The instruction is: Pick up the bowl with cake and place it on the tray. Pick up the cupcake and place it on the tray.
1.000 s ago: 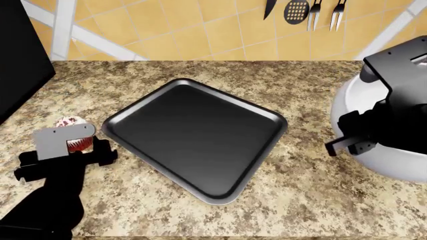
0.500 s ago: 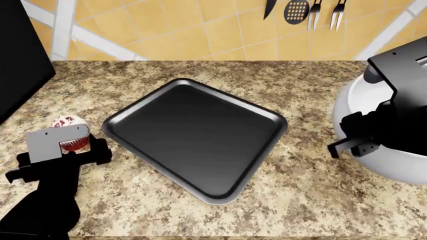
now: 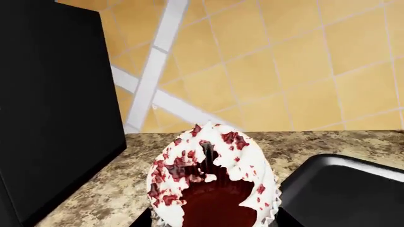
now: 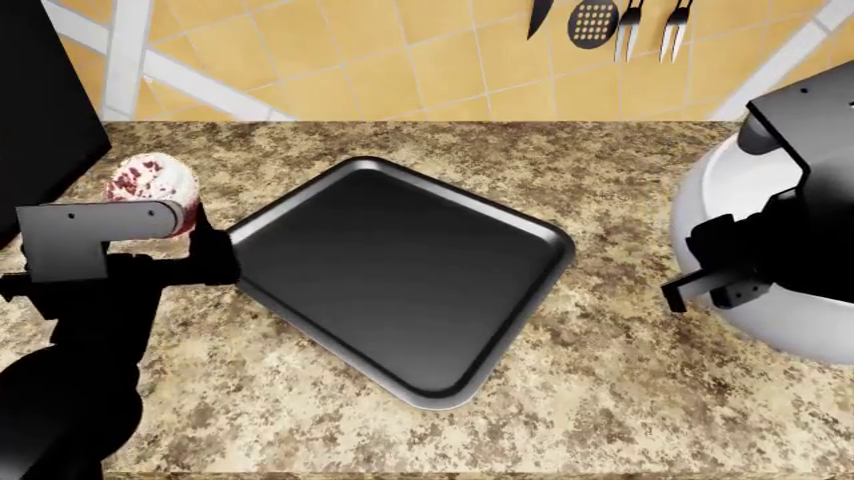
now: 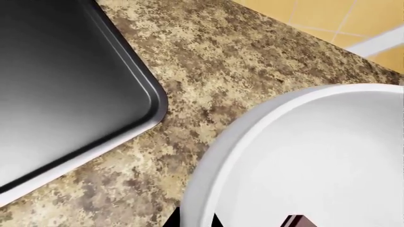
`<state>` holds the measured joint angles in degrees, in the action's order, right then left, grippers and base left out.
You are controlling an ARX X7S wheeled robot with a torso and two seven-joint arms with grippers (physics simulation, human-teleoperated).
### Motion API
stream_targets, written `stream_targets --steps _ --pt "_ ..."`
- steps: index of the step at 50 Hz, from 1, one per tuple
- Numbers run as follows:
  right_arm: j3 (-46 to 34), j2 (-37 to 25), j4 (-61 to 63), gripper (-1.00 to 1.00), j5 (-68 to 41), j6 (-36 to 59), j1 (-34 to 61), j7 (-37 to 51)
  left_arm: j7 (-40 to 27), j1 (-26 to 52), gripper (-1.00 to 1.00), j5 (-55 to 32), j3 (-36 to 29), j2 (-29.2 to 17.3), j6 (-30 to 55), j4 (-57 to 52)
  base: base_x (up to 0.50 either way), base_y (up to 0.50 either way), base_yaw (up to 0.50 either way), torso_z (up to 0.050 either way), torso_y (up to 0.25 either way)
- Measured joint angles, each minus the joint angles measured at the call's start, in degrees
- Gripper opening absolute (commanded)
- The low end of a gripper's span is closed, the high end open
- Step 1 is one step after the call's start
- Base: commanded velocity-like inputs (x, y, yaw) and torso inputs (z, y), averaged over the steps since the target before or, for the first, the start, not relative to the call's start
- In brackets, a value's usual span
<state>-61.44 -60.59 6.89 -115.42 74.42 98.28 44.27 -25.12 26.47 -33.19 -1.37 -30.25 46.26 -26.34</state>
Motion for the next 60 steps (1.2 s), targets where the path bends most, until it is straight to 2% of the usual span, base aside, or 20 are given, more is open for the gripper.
stream_targets --steps 18,39,60 --pt "-0.22 -0.76 1.25 -1.00 -1.82 -0.91 0.10 1.44 2.41 7.69 -1.00 -1.76 -6.90 1.10 4.33 -1.15 0.00 0.00 0.00 0.000 0.001" --pt "-0.14 -1.87 2.36 -1.00 -2.06 -1.86 -0.20 1.71 5.75 11.55 -1.00 3.68 -16.79 4.81 0.20 9.21 0.00 0.00 0.00 0.000 0.001" --pt "-0.05 -2.80 3.21 -1.00 -1.03 -3.12 -1.49 0.73 7.21 12.43 -1.00 7.00 -22.30 7.08 -2.38 15.70 0.00 0.00 0.00 0.001 0.001"
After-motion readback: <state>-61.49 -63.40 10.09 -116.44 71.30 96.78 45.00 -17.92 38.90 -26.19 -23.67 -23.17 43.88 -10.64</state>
